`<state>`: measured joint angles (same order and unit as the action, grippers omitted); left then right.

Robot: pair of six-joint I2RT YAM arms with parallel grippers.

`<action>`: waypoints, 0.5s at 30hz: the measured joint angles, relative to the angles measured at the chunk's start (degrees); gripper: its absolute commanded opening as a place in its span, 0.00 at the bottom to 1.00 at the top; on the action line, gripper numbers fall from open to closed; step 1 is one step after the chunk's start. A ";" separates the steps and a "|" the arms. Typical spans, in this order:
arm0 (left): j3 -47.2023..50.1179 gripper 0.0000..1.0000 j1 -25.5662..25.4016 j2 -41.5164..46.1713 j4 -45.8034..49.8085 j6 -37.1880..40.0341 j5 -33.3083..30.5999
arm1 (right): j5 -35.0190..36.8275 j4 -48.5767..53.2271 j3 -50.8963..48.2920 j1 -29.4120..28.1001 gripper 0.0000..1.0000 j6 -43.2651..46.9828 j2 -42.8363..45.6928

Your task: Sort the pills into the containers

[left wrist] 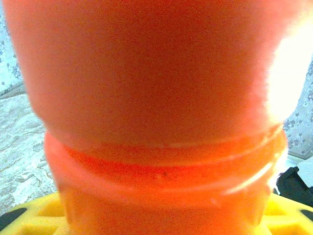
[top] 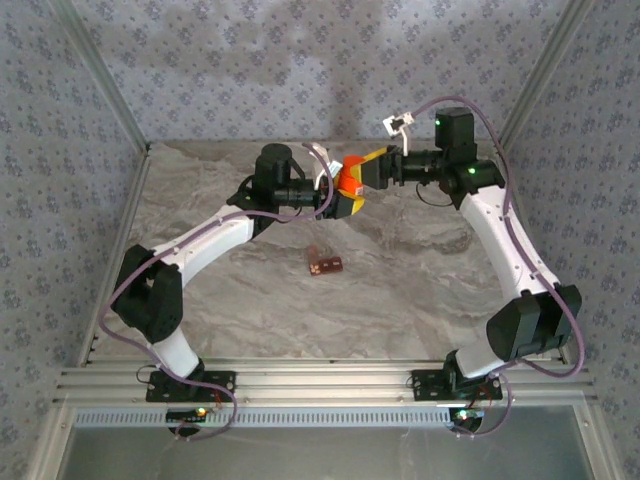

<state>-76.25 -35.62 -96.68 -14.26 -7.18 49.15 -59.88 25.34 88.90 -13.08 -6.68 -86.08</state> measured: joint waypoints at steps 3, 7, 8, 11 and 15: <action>0.00 0.00 0.00 0.00 0.22 0.00 0.00 | 0.00 0.09 0.33 -0.22 0.64 0.17 -0.35; 0.00 0.00 0.00 0.00 0.42 -0.04 0.35 | 0.28 0.26 0.42 -0.35 0.49 0.37 -0.72; 0.00 0.00 0.02 -0.04 0.57 -0.04 0.37 | 0.44 0.35 0.39 -0.35 0.48 0.44 -0.74; 0.00 0.00 0.04 -0.09 0.81 -0.07 -0.22 | 1.62 0.57 0.39 -0.55 0.46 0.55 -0.72; 0.00 0.00 0.04 -0.11 1.79 -0.24 -2.73 | 6.99 -1.05 -1.14 -1.99 0.45 -0.13 0.28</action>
<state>-76.25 -35.57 -96.79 -12.47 -7.42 46.41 -52.88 24.29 87.77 -15.07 -6.81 -85.80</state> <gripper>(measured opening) 0.526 0.473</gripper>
